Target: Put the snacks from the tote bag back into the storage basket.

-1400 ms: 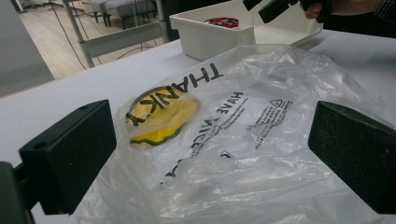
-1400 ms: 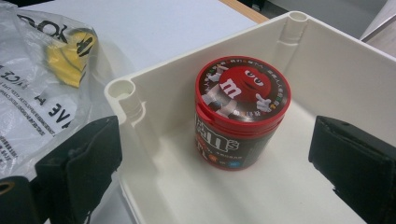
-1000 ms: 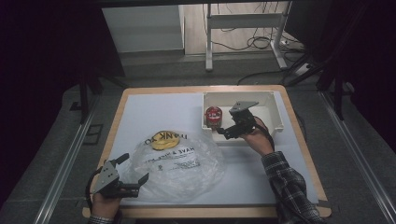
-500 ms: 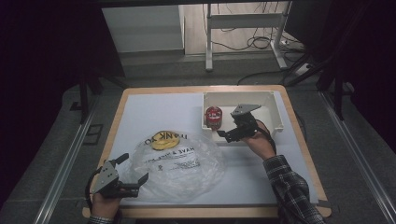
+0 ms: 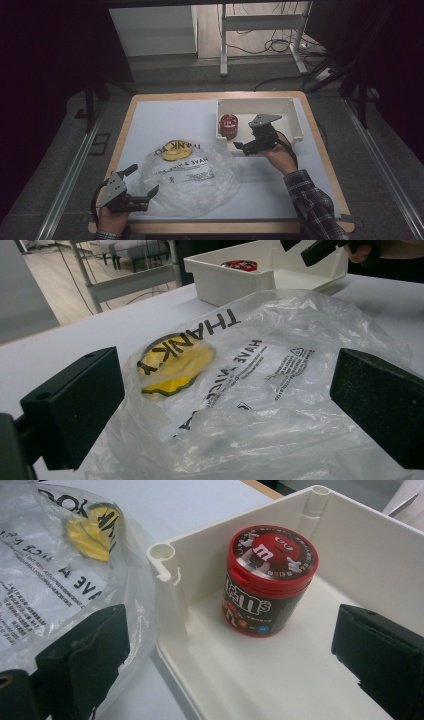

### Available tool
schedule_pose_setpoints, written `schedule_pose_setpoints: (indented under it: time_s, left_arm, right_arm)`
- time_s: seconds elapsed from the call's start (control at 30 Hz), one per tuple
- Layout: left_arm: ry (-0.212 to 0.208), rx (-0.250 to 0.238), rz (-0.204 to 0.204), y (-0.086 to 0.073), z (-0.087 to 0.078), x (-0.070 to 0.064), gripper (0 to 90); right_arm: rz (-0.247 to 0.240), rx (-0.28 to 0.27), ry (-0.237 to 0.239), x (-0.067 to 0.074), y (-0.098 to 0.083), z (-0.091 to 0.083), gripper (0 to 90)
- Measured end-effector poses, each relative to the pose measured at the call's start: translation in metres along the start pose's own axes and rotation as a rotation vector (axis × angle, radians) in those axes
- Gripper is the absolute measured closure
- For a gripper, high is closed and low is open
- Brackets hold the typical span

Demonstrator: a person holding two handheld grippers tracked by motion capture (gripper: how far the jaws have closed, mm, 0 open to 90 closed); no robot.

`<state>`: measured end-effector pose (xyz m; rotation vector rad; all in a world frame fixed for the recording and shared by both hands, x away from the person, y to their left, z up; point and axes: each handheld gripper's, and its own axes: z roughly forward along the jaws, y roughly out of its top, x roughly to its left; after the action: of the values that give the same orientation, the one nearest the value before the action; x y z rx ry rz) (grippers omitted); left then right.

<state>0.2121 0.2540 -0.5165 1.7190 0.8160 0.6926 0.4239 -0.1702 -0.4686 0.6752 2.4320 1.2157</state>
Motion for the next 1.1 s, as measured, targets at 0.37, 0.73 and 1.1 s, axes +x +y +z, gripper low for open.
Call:
schedule_pose_setpoints:
  time_s: [0.37,0.73,1.1]
  left_arm:
    - [0.002,-0.002,-0.001,0.000,0.000,0.000,1.0]
    - [0.003,-0.002,0.000,0.000,0.000,0.000,1.0]
    - [0.003,-0.001,0.001,0.000,0.000,-0.001,1.0]
  right_arm:
    - [-0.007,0.001,0.009,0.010,-0.003,-0.004,2.4]
    - [-0.006,0.000,0.003,0.014,-0.009,-0.011,2.4]
    - [0.003,-0.006,0.002,0.016,-0.013,-0.018,2.3]
